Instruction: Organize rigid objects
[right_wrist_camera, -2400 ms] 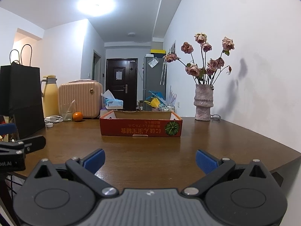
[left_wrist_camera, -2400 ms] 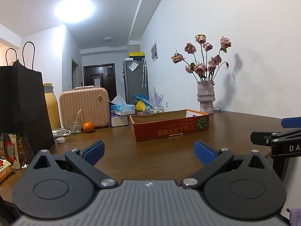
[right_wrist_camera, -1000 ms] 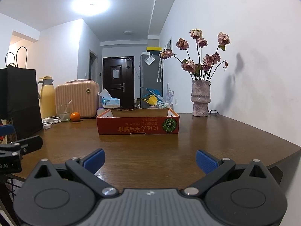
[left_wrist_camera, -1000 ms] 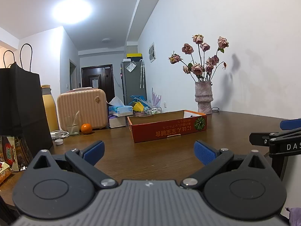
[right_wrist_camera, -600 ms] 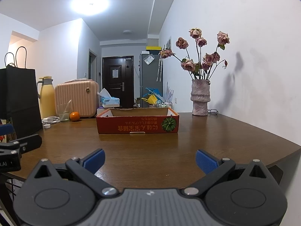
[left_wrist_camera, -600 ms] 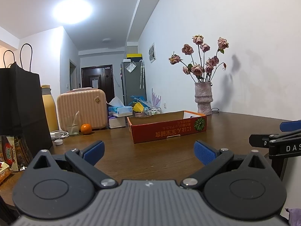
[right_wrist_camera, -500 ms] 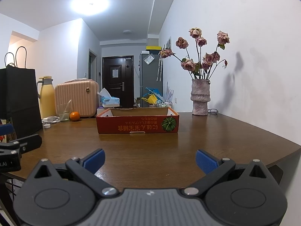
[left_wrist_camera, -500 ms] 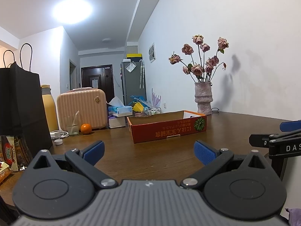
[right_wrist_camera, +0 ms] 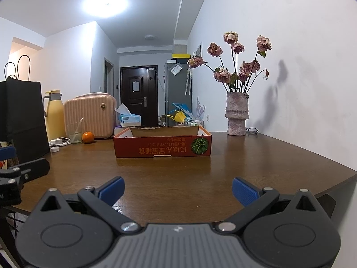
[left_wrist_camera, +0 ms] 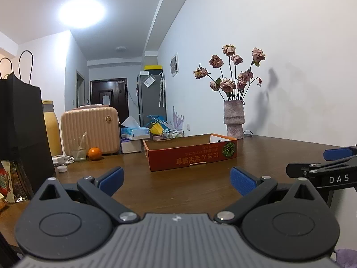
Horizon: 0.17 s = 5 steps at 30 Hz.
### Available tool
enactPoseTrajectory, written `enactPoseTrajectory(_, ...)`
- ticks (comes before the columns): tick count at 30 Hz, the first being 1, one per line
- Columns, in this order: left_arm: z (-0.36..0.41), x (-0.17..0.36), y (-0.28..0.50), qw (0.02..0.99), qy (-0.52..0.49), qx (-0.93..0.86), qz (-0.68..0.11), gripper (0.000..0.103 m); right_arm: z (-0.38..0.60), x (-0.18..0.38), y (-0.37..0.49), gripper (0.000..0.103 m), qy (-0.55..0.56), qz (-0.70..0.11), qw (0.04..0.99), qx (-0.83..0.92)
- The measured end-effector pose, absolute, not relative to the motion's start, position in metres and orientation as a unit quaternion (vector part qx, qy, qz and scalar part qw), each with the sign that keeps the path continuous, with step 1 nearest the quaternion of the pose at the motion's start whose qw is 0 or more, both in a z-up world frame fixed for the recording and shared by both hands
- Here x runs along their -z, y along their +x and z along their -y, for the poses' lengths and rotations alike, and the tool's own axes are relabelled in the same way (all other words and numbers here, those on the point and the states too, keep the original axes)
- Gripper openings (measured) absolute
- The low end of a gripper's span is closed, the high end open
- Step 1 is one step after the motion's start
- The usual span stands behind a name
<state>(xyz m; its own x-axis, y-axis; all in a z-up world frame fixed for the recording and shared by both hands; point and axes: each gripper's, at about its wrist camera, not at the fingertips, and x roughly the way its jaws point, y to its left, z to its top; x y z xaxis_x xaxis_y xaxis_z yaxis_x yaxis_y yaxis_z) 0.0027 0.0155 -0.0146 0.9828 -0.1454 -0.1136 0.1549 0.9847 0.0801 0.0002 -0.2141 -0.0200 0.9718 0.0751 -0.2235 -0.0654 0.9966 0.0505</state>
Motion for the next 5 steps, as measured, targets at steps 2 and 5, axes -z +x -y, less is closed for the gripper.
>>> enactPoseTrajectory(2, -0.0159, 0.015, 0.0035, 0.995, 0.041, 0.075, -0.056, 0.103, 0.2144, 0.0204, 0.0004, 0.103, 0.023, -0.114, 0.993, -0.035)
enactPoseTrajectory(5, -0.017, 0.016, 0.0052, 0.995, 0.034, 0.074, -0.062, 0.103, 0.2141, 0.0209, 0.0005, 0.103, 0.022, -0.114, 0.993, -0.035)
